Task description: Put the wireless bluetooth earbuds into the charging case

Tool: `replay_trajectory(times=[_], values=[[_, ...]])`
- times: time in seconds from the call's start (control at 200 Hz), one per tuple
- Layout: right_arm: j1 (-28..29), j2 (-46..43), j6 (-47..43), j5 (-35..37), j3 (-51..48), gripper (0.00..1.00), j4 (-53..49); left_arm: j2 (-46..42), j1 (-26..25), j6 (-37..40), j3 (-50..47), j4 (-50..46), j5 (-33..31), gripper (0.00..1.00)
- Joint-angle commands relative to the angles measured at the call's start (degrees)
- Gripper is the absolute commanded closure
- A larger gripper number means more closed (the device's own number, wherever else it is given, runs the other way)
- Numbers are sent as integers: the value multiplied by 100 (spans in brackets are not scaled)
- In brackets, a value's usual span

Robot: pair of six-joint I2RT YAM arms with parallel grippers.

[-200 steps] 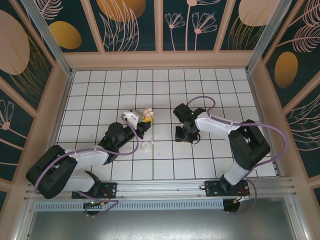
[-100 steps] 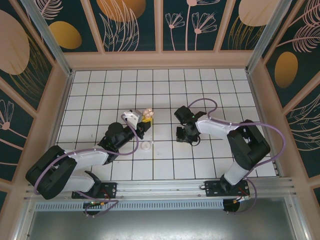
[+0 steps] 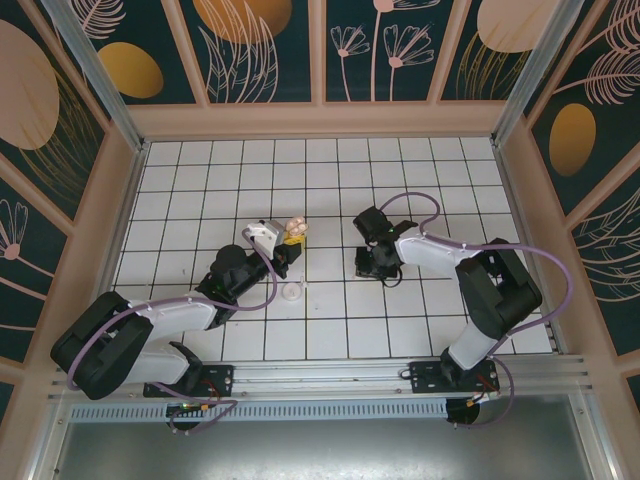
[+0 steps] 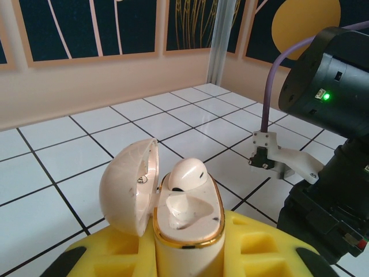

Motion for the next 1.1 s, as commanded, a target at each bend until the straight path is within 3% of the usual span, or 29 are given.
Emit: replay_trajectory(times=[0.0,0.205,0.556,1.096], values=[[-70,53,-145,245,33,75,78,-107,-17,96,106,89,-4,89],[13,-145,-62,186,218,73,-231,-128,-23,111,110,73,-13,89],[367,-321,438,90,256,58,-425,-35,-23,104,189,117,43,89],[328,254,575,-69,214,62,-12,-68,-24,100,143,152,21,89]])
